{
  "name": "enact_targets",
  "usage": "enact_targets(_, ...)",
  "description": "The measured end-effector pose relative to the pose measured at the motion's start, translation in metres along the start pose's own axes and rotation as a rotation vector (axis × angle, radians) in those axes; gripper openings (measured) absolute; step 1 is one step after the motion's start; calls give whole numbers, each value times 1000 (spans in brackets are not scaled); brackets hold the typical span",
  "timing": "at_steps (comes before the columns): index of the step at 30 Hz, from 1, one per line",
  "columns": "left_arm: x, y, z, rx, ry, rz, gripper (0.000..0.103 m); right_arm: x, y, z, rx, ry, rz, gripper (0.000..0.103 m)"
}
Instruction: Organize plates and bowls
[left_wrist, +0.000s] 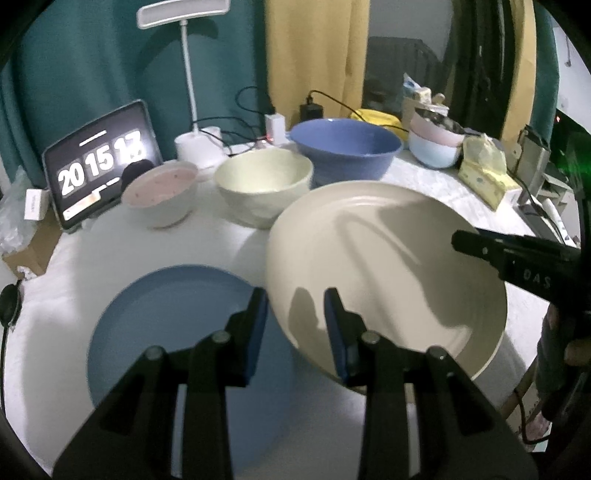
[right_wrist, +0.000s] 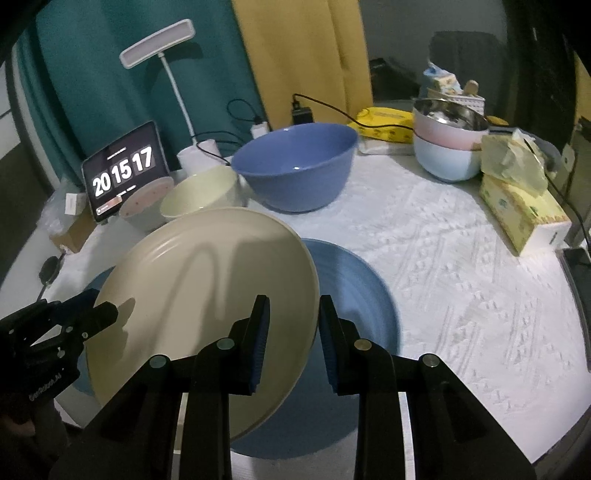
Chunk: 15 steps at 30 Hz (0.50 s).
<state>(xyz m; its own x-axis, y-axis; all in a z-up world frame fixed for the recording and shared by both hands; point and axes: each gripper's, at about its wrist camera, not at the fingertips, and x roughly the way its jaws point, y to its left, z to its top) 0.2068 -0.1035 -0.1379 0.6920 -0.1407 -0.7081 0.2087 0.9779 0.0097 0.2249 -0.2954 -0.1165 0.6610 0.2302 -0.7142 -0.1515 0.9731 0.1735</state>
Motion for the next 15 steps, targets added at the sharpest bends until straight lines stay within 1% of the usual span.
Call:
enact_targets(13,26,-42,1,56,57,-29,33,2,-46,-7,49,3,-32,29)
enact_targets(15,30,-48,0,72,61,-20,33,3,-51,-7,51,2,-43,29)
